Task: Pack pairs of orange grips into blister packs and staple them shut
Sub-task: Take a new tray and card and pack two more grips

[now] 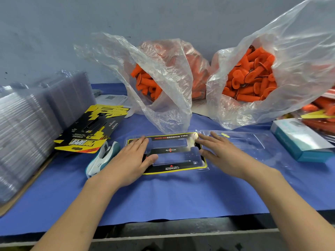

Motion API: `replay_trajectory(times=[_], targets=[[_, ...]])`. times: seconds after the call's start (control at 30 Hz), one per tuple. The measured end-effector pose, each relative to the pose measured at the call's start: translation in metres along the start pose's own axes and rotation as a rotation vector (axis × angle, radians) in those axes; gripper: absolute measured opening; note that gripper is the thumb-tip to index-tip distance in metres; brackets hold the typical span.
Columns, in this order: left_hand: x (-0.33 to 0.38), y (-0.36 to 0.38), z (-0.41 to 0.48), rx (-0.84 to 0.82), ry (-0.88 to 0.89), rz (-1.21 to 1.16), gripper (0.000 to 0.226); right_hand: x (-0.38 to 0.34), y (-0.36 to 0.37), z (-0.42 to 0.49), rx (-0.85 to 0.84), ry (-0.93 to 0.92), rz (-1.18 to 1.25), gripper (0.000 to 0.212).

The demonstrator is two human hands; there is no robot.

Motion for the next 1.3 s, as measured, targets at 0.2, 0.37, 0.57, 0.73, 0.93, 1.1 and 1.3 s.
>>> replay_trajectory(times=[0.2, 0.37, 0.57, 0.73, 0.93, 1.1, 1.3], targets=[[0.003, -0.003, -0.003, 0.032, 0.006, -0.044, 0.077, -0.004, -0.002, 0.0, 0.038, -0.005, 0.015, 0.046], [0.026, -0.024, -0.012, 0.204, 0.115, -0.076, 0.062, -0.002, 0.0, 0.002, 0.044, 0.007, 0.037, 0.043], [0.113, -0.025, -0.038, 0.391, 0.54, -0.021, 0.03, -0.003, 0.003, 0.007, 0.062, -0.024, 0.031, 0.041], [0.137, -0.008, -0.041, 0.418, 0.597, 0.119, 0.02, -0.003, 0.005, 0.007, 0.083, -0.021, 0.061, 0.041], [0.142, -0.006, -0.039, 0.454, 0.553, 0.126, 0.013, -0.001, 0.005, 0.006, 0.09, -0.016, 0.06, 0.041], [0.138, -0.001, -0.037, 0.387, 0.531, -0.025, 0.014, -0.005, 0.002, 0.004, 0.124, -0.039, 0.087, 0.039], [0.134, -0.001, -0.039, 0.37, 0.578, -0.069, 0.019, -0.004, 0.001, 0.004, 0.105, -0.011, 0.05, 0.038]])
Point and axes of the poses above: each hand's wrist, its own z-axis towards the middle knuckle, its own y-axis out of the palm, x = y × z, the point moved 6 cm from there along z, towards the middle knuckle, and after that the axes turned 4 degrees about -y, right-handed, at the moved point
